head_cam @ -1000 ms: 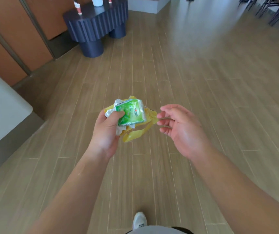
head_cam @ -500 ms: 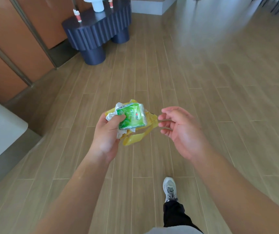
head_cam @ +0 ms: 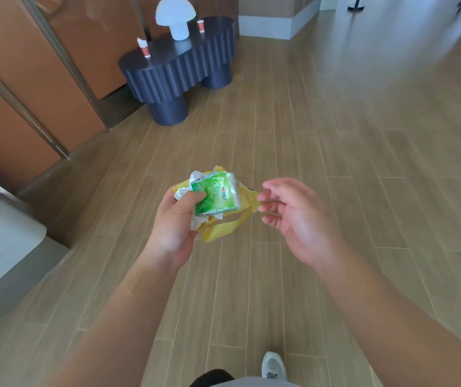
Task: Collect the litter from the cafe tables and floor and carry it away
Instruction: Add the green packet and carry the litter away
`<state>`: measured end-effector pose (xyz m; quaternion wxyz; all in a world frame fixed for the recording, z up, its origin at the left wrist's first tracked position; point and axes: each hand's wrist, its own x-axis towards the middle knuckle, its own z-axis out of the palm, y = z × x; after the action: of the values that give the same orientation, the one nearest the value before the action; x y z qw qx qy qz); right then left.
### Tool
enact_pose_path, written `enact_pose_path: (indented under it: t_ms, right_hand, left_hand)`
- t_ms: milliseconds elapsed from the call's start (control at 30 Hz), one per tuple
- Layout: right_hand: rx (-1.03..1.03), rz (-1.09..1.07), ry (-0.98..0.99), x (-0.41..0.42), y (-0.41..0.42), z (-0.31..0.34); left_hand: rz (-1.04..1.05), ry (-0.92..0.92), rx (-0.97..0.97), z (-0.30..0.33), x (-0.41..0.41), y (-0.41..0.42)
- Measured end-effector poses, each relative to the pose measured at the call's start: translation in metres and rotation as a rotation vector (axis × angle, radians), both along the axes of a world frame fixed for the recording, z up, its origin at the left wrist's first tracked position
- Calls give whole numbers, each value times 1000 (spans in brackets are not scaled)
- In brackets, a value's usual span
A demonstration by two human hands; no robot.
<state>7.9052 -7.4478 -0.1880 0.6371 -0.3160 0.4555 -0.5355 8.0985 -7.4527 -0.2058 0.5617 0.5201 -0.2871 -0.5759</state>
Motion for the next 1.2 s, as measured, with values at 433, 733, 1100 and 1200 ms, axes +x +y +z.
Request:
enact_pose_path:
  t_ms: [433,733,1100,1200]
  right_hand:
    - [11,77,55,70,-183,-9]
    - [1,65,96,153,-355,4]
    - [-35,84,64,216,-490,8]
    - [-22,89,54,224,-529,0]
  left_hand:
    - [132,97,44,-30,73,-157]
    - [92,90,15,-21,151,-335]
    - [117,72,-29,-13,219,-464]
    - [147,70,0,-21,228,-500]
